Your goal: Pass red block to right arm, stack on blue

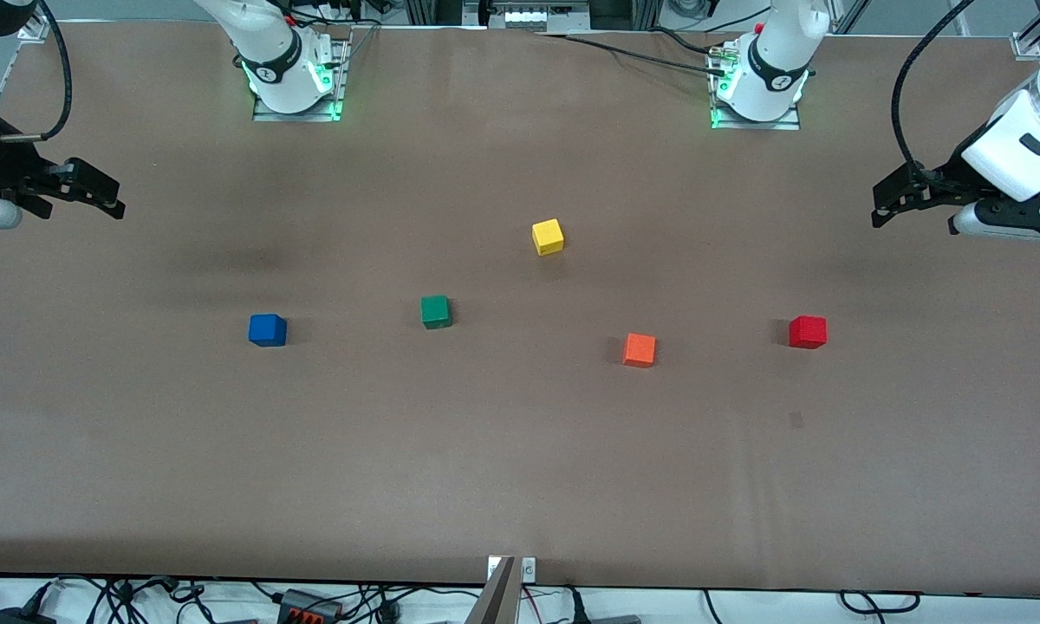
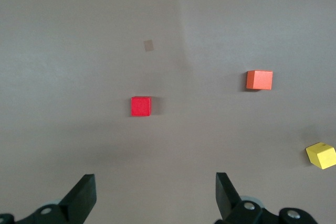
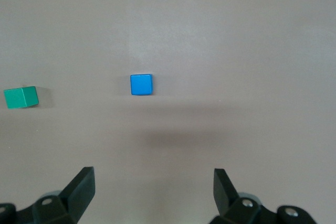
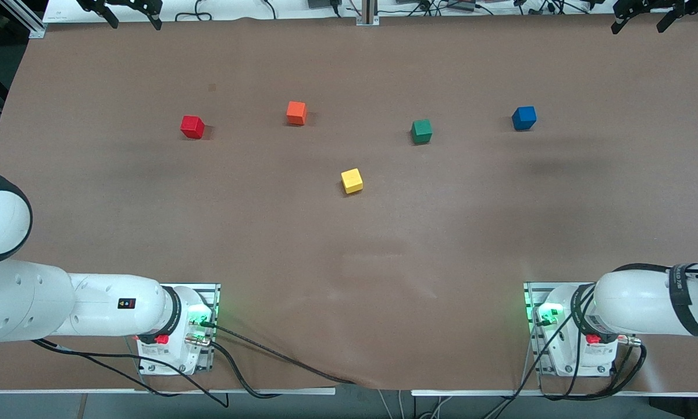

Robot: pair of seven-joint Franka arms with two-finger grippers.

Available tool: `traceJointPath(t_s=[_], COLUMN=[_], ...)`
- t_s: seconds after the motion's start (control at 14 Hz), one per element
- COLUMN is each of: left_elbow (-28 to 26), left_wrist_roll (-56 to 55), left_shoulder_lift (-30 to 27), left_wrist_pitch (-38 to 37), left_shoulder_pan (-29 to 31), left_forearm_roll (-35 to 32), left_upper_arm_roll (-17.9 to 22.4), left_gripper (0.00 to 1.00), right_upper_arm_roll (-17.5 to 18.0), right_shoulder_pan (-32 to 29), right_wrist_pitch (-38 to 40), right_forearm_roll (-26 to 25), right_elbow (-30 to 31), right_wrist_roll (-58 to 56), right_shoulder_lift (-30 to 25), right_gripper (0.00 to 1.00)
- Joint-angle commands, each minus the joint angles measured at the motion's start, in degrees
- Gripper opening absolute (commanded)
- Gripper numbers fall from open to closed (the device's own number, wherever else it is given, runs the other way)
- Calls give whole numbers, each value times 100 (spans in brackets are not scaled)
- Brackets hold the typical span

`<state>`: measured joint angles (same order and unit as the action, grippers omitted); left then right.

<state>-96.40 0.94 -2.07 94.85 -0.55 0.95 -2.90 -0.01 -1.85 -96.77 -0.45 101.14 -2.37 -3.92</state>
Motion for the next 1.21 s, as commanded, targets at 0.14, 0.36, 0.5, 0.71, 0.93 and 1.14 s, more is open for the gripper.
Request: traceJointPath(t_s=[0.14, 0.36, 0.5, 0.71, 0.93, 1.14], left_elbow=[244, 253, 279, 788, 755, 676], left_wrist_roll=[38, 38, 73, 135, 144, 144], left_shoulder_lift=[216, 339, 444, 1014, 1366, 1692], left_wrist_pitch=[-309, -326, -344, -624, -591, -389], left_shoulder_pan=[20, 46, 47, 134, 213, 257], left_forearm_roll=[90, 90, 99, 37, 63, 28], left_upper_arm_roll=[18, 27, 53, 97, 97, 106], left_gripper=[100, 100, 100, 100, 100, 100], right_upper_arm_roll=[27, 27, 27, 36, 36, 36], right_shoulder_pan=[-17, -17, -8, -8, -8, -8], right_wrist_pitch=[62, 62, 62, 62, 62, 62], right_forearm_roll=[-51, -51, -51, -51, -51, -51], right_elbow=[46, 37, 46, 46, 46, 46], right_wrist_roll=[-36, -36, -36, -36, -36, -36], right_shoulder_lift=[-82, -82, -82, -82, -82, -65], right_gripper=[100, 100, 100, 100, 100, 100])
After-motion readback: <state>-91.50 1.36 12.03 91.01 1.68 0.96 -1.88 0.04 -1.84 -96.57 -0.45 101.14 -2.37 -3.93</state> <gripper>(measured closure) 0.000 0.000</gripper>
